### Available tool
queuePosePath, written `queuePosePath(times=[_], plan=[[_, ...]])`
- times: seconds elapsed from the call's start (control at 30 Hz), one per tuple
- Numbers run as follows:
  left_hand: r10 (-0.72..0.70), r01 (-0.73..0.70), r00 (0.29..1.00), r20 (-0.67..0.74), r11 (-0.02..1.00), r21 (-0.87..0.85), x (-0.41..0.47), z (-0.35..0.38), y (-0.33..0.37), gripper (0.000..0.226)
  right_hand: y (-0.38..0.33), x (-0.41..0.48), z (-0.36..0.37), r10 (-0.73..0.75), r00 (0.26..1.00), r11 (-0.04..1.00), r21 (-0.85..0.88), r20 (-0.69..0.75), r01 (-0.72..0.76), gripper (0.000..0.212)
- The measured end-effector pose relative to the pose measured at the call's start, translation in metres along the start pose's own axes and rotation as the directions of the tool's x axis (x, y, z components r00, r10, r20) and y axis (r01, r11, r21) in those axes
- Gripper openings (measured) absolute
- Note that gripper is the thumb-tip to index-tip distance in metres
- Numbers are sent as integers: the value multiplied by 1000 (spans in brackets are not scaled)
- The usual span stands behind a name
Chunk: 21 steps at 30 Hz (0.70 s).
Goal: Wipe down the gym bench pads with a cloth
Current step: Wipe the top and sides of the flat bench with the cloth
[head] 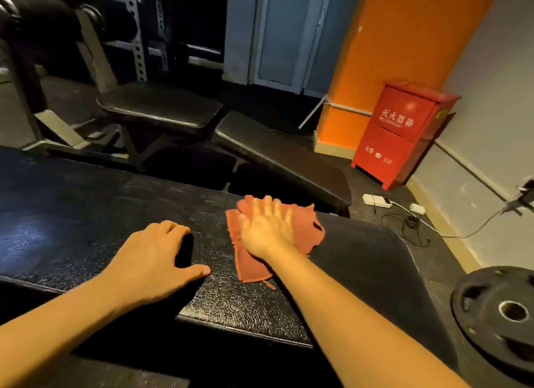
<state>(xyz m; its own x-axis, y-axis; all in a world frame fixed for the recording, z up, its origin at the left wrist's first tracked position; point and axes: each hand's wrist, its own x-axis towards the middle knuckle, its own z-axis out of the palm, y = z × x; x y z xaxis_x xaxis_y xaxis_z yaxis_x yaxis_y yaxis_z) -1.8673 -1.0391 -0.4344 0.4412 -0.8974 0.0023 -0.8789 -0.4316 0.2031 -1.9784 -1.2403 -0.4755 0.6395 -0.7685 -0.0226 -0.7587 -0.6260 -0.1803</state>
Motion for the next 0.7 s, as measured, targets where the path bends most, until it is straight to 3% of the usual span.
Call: queuePosePath(times=[0.03, 0.1, 0.17, 0.2, 0.23, 0.3, 0.37, 0.4, 0.47, 0.53, 0.57, 0.6, 0.63, 0.7], plan=[[-29, 29, 1000, -3, 1000, -10, -1, -3, -8, 74, -30, -2, 2, -176, 983, 984, -13, 47, 177, 65], [-89, 89, 996, 24, 995, -38, -1, -12, -28, 61, -56, -26, 2, -504, 856, 861, -20, 113, 509, 60], [-121, 128, 990, 76, 988, -90, -3, -20, -50, 63, -31, -50, -5, -679, 728, 732, 11, 95, 681, 55], [-121, 131, 988, 93, 984, -119, -6, -22, -60, 72, -6, -50, -8, -665, 743, 745, 6, 73, 667, 54], [-101, 114, 990, 100, 983, -142, -10, -22, -70, 83, 22, -39, -9, -578, 815, 815, -28, 35, 579, 55], [-45, 58, 993, 109, 991, -123, -17, -20, -81, 100, 52, 1, -11, -231, 972, 969, -96, -31, 227, 67], [4, 1, 994, 109, 999, -48, -20, -21, -86, 106, 15, 32, -4, 47, 998, 996, -75, -35, -49, 72], [15, -14, 994, 105, 1000, -16, -19, -21, -89, 110, -19, 33, 5, 30, 999, 998, -61, -21, -31, 69], [1, -4, 995, 99, 999, 31, -16, -26, -94, 120, -81, 6, 20, -265, 964, 964, -26, 32, 266, 66], [-35, 26, 991, 131, 997, 67, -14, -32, -101, 130, -99, -40, 15, -623, 778, 782, 21, 87, 623, 62], [-55, 42, 987, 154, 996, 83, -14, -36, -104, 133, -89, -51, 12, -719, 689, 693, 26, 93, 720, 59], [-67, 50, 983, 174, 994, 97, -15, -40, -107, 136, -73, -41, 11, -741, 663, 668, 17, 107, 744, 59], [-72, 52, 977, 199, 993, 105, -16, -41, -108, 137, -61, -20, 9, -697, 709, 712, -15, 110, 702, 62], [-63, 40, 967, 249, 995, 97, -17, -42, -111, 139, -53, 38, 4, -443, 895, 889, -104, 49, 445, 75]])
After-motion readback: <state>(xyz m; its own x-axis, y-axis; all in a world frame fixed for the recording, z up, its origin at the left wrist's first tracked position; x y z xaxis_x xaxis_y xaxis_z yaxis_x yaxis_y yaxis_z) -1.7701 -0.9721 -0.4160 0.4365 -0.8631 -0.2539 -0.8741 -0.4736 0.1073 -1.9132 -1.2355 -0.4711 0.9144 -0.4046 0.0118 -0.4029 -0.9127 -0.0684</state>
